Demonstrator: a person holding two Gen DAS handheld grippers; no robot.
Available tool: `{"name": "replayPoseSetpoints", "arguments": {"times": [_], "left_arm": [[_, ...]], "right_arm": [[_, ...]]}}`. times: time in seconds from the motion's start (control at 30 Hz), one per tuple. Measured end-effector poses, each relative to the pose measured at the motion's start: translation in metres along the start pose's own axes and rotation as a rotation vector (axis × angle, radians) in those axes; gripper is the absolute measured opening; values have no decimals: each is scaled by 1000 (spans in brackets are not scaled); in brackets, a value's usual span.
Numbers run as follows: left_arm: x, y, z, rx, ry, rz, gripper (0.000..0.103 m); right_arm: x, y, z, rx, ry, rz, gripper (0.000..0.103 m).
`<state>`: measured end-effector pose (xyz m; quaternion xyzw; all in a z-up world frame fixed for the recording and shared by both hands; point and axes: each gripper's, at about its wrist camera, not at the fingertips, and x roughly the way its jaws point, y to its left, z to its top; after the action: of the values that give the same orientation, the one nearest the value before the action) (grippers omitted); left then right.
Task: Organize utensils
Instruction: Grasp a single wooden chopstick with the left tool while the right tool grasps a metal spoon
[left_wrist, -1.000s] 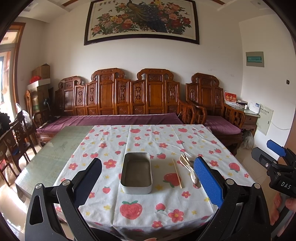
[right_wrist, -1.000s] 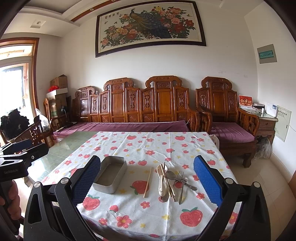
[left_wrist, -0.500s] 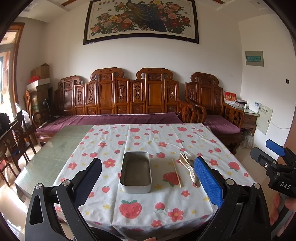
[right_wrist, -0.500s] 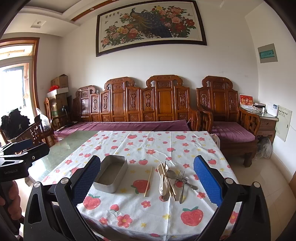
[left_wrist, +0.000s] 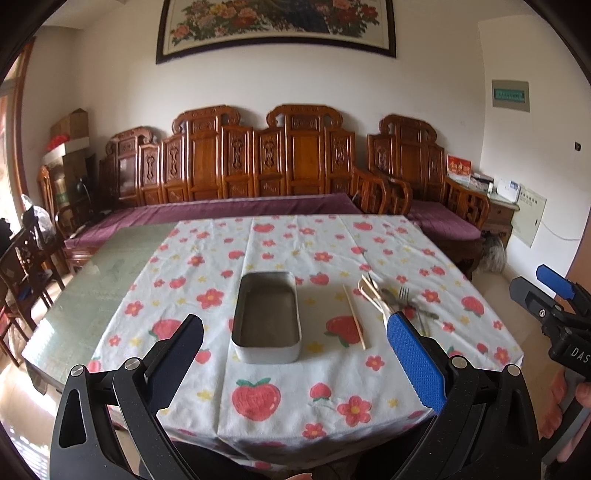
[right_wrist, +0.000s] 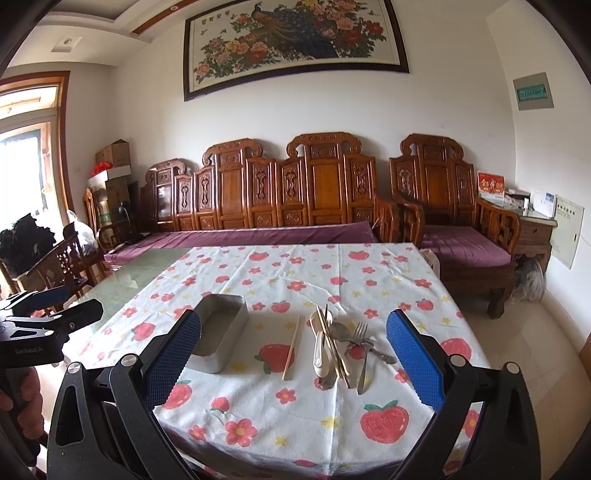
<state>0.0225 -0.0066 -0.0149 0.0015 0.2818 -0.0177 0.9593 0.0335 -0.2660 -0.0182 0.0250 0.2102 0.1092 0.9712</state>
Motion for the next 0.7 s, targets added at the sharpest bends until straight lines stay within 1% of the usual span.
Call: {"name": "replayPoseSetpoints", "arguments": {"times": [0.23,0.37,0.57,0.7], "left_arm": [[36,-2,-12,10,57,-8,97],[53,-1,-17,8,63,-27,97],[81,0,-24,5,88,-56,97],[96,-3,-25,15,104,-83,97]], "right_arm": [[30,-17,-16,23,39,16,101],[44,-26,-21,33,49,11,101],[65,-34,-34,15,77,-23,101],[79,-43,-41,16,76,-72,101]]}}
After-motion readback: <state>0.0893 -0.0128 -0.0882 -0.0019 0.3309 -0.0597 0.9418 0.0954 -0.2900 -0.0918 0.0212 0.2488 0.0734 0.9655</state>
